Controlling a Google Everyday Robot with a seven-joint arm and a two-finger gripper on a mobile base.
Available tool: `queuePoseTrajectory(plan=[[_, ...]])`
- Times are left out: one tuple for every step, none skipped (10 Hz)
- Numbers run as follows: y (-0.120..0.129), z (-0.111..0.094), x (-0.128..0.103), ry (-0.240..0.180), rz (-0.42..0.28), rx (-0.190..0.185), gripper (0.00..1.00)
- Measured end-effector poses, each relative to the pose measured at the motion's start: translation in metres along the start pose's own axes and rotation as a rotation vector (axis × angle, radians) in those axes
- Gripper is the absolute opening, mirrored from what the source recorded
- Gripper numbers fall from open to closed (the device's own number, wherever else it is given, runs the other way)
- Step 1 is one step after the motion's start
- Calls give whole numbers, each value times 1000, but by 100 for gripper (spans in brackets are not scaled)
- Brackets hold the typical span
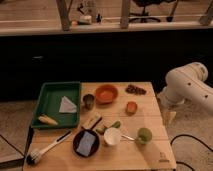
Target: Place apple in table surface
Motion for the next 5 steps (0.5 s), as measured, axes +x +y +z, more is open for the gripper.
queuePoseTrajectory(plan=[[-4,2,-13,1,-24,3,80],[-8,4,-26,0,-44,4,80],[-9,5,-33,3,-53,5,80],[-10,6,-37,5,-62,7,80],[-12,8,-36,5,-72,7,80]])
